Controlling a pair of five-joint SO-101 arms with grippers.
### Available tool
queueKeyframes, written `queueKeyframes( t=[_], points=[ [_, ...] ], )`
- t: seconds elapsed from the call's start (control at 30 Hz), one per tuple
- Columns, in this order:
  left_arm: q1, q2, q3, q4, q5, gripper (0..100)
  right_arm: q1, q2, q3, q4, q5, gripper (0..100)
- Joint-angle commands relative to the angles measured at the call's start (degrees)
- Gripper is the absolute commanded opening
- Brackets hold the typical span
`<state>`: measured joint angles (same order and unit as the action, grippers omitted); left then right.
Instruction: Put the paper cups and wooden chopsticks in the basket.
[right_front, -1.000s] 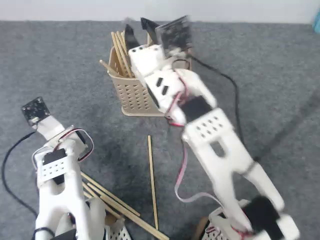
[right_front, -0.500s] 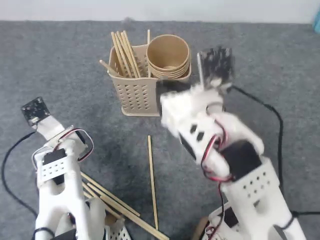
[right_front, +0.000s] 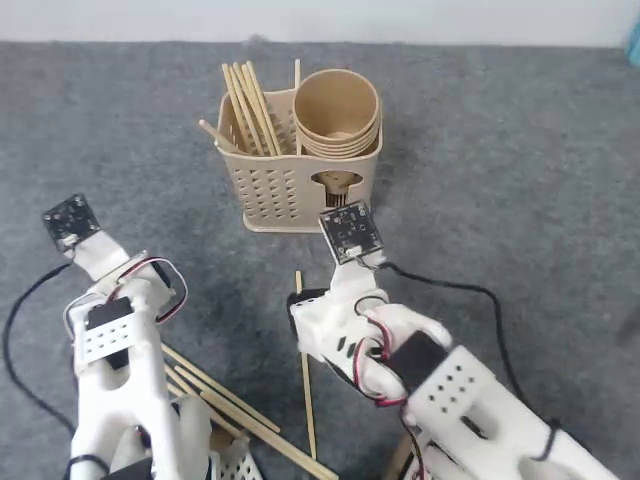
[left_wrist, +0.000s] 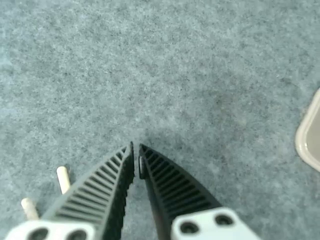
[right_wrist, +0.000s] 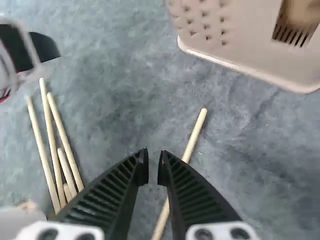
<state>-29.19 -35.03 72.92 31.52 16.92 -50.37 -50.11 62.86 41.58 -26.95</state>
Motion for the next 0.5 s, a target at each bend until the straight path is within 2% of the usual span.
queueKeyframes(
  t=[0.0, 0.33, 0.47],
  points=[
    [0.35, 0.09, -1.89, -1.32, -0.09, 2, 1.19, 5.58, 1.32, -9.36, -4.84, 4.9],
    [0.35, 0.09, -1.89, -1.32, -0.09, 2, 3.38, 28.53, 0.18, -24.04, -5.71, 4.9],
    [0.35, 0.09, -1.89, -1.32, -0.09, 2, 3.65, 35.3, -3.69, -24.75, -3.96, 4.9]
  ],
)
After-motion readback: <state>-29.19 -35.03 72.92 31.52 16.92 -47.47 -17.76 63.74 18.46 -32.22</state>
